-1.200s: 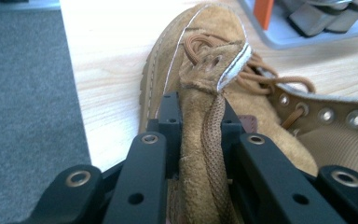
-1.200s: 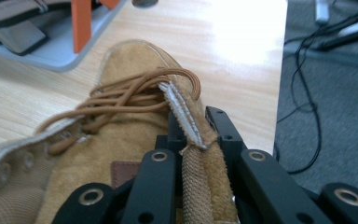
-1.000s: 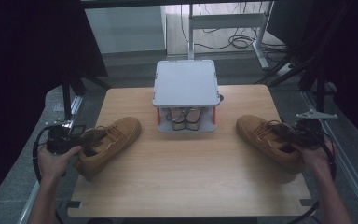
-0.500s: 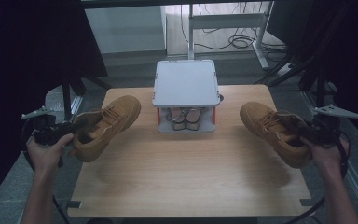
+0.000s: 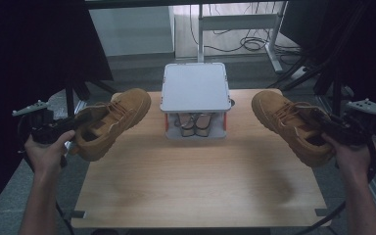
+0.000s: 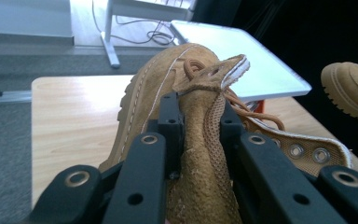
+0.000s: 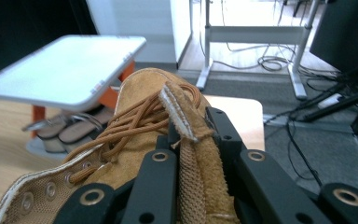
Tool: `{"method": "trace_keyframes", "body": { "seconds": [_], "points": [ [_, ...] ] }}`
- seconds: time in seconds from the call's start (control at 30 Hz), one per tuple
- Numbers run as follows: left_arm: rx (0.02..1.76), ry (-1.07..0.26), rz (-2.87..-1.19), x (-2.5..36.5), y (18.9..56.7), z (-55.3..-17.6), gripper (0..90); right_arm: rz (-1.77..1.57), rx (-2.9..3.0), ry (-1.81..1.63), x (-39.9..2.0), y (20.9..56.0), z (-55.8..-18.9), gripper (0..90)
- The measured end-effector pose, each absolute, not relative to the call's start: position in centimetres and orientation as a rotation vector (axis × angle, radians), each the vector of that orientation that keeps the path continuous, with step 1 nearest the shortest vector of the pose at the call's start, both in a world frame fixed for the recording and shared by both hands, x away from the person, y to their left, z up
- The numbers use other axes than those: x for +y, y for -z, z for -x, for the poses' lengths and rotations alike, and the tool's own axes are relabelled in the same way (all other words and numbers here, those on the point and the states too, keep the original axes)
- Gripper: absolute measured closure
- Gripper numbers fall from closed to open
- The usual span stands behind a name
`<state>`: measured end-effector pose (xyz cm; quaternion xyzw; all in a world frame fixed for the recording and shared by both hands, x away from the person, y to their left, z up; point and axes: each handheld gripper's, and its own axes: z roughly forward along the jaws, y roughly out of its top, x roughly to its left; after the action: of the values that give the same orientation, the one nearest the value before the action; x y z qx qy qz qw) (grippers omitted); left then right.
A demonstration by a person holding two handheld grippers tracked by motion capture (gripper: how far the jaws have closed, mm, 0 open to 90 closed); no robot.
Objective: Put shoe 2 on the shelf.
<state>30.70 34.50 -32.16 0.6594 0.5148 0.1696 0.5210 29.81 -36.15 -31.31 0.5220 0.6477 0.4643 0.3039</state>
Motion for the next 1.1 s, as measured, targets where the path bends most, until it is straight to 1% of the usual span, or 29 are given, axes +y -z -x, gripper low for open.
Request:
{"method": "trace_keyframes", "body": {
  "seconds": [0.17, 0.37, 0.73, 1.1],
  "points": [
    [1.212, -0.415, -1.565, 33.8, 31.0, -31.1, 77.8, -1.378, 1.687, -1.298, -35.9, 30.1, -29.9, 81.7],
    [1.188, -0.434, -1.541, 32.1, 29.5, -32.3, 77.7, -1.357, 1.674, -1.339, -34.3, 29.2, -31.0, 81.6],
    [1.150, -0.405, -1.509, 28.5, 28.0, -35.9, 77.7, -1.365, 1.654, -1.404, -31.0, 28.1, -34.3, 81.6],
    [1.166, -0.389, -1.502, 25.0, 27.3, -39.7, 77.7, -1.431, 1.635, -1.459, -27.1, 27.9, -37.9, 81.5]
  ]
}}
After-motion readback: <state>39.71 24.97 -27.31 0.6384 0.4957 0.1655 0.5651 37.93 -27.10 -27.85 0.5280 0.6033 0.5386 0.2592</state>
